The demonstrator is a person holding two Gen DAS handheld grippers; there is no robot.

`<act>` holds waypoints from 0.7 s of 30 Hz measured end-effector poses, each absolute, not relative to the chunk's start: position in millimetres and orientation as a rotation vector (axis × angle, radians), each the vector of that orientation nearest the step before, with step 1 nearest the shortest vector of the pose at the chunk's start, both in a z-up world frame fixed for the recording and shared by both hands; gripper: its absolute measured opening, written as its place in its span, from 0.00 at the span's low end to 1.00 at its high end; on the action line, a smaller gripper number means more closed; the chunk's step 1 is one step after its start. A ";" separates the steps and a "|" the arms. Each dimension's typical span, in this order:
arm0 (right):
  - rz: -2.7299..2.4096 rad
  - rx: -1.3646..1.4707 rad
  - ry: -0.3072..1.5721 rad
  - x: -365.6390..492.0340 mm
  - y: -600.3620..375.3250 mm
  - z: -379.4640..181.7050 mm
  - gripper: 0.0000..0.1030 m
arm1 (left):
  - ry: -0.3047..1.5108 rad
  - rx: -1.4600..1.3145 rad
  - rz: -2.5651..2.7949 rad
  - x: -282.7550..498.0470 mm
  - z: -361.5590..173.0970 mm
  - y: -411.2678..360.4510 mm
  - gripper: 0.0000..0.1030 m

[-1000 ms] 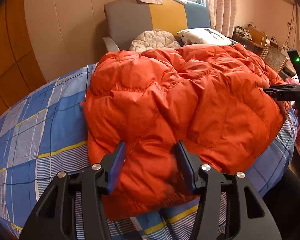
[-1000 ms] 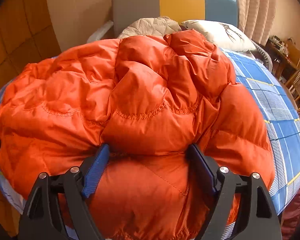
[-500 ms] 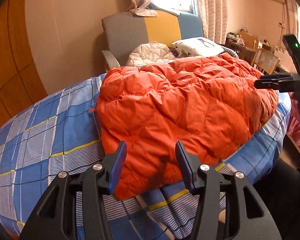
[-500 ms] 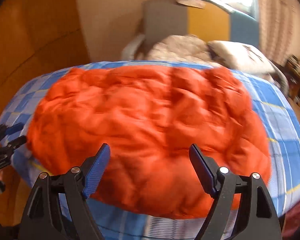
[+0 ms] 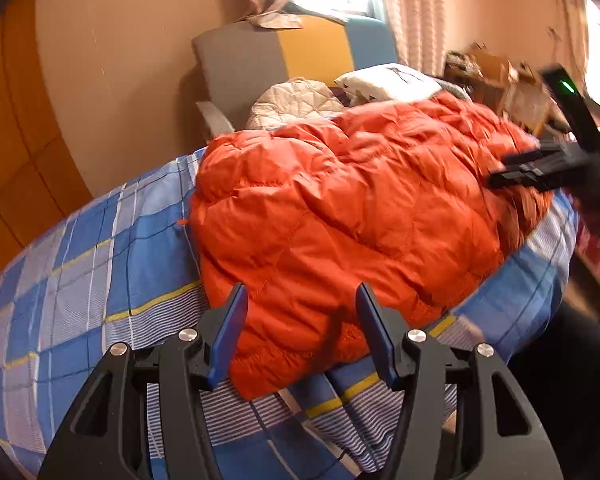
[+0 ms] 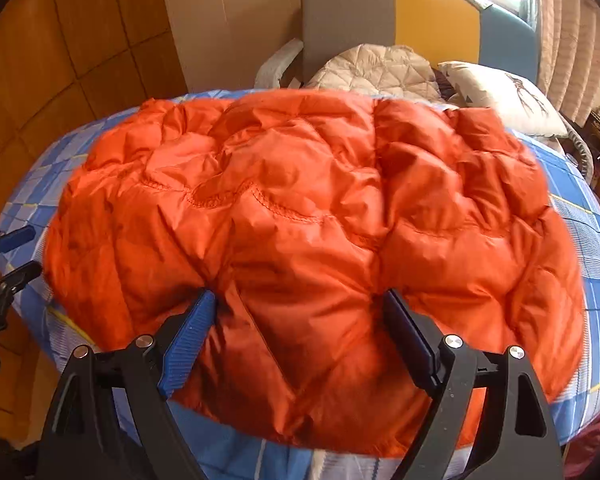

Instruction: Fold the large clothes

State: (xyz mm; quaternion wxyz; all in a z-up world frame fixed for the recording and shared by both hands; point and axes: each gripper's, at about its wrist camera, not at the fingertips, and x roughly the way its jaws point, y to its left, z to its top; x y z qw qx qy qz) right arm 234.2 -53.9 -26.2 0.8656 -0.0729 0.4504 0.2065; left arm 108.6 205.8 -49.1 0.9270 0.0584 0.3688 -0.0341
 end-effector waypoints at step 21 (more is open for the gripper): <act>0.170 0.504 0.970 196.3 -254.2 -43.4 0.83 | 0.838 0.117 -0.164 130.2 -73.2 213.5 0.40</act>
